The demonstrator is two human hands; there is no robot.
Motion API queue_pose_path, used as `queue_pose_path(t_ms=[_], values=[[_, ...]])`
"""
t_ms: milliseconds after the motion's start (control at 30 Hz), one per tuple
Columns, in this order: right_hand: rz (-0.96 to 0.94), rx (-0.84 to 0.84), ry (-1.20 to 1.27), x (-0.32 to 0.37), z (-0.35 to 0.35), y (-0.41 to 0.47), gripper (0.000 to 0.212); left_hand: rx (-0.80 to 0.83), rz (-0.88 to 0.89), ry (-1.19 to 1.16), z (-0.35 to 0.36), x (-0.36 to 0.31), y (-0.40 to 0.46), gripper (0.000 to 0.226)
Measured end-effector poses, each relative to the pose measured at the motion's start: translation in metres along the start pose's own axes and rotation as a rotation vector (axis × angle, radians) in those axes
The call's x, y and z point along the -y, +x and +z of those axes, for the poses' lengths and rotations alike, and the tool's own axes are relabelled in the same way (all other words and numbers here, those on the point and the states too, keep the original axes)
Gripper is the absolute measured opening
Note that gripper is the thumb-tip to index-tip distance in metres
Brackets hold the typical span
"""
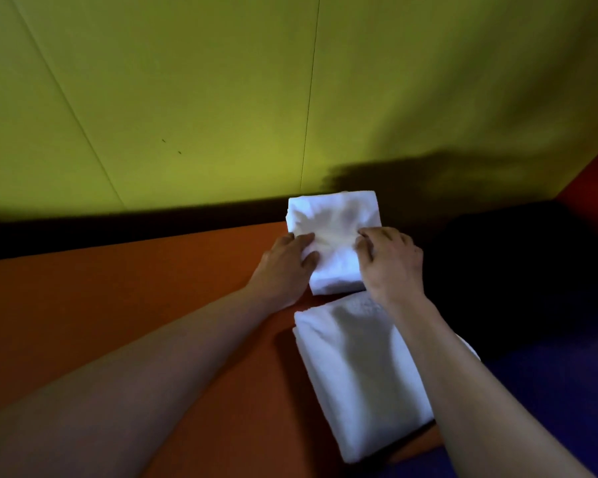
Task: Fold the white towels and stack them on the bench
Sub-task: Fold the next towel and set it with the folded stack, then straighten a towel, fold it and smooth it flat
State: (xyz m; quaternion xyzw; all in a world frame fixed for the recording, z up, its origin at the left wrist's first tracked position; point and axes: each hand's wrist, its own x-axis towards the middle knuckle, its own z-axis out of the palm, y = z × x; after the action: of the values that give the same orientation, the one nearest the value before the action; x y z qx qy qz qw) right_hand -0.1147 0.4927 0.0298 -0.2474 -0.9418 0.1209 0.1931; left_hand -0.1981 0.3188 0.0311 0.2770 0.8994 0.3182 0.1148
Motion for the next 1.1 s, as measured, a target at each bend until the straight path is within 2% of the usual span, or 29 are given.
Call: queue_pose_path(t_ms=[167, 467, 667, 1100], values=[[-0.118, -0.068, 0.035, 0.031, -0.006, -0.013, 0.036, -0.041, 0.054, 0.129, -0.026, 0.004, -0.033, 0.050], [-0.264, 0.050, 0.273, 0.163, -0.008, -0.083, 0.048, -0.218, -0.033, 0.304, -0.112, 0.053, -0.150, 0.042], [-0.406, 0.133, 0.388, 0.250, -0.005, -0.128, 0.045, -0.323, -0.114, 0.324, -0.169, 0.104, -0.228, 0.038], [-0.679, 0.413, 0.538, 0.508, 0.037, -0.246, 0.049, -0.542, -0.412, 0.364, -0.303, 0.270, -0.403, 0.035]])
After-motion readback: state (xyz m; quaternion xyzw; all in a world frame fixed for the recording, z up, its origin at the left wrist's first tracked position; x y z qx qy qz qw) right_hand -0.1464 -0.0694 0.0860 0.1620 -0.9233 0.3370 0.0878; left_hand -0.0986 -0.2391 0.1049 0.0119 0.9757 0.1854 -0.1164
